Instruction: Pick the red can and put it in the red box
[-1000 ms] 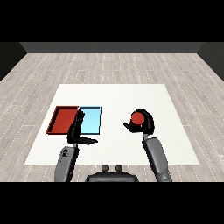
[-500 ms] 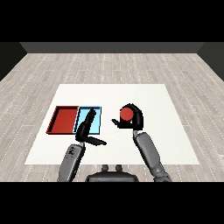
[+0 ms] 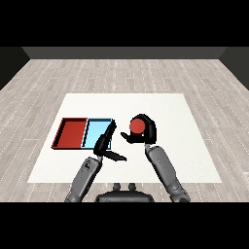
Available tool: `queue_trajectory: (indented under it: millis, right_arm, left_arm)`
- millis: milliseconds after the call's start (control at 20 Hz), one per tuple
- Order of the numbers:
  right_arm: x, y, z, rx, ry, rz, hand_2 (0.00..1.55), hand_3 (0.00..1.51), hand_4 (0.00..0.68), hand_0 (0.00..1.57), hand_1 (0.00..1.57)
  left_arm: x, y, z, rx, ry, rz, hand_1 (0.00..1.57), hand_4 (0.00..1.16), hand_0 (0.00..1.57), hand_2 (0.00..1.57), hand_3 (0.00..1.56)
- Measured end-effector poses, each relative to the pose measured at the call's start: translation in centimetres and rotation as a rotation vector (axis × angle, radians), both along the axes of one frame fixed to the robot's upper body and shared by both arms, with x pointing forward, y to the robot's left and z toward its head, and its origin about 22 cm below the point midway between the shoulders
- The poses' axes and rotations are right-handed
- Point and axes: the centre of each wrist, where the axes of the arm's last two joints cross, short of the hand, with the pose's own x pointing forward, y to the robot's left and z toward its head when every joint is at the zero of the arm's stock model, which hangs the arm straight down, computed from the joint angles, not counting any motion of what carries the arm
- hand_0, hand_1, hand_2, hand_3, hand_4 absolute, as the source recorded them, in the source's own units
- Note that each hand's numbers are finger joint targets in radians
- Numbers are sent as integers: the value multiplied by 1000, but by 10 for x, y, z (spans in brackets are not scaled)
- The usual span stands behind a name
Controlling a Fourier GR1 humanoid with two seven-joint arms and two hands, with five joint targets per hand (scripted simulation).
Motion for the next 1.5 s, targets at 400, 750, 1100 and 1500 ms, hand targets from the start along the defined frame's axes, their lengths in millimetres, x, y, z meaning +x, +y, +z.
queue_trajectory:
  millis: [400,750,1100,1500]
  right_arm:
    - [-3,7,8,-11,-4,18,1481,1418,655,1571,1571]
    - [-7,10,5,-4,-16,50,1476,1412,633,1571,1571]
    - [-10,15,4,9,-27,80,1474,1407,619,1571,1571]
    - [-15,35,13,3,-50,96,1484,1411,650,1571,1571]
  left_arm:
    - [2,-19,-9,5,78,-46,0,0,0,0,0]
    - [3,-35,-17,-12,130,-84,0,0,0,0,0]
    - [7,-40,-19,-21,159,-99,0,0,0,0,0]
    - [14,-43,-20,-29,156,-116,0,0,0,0,0]
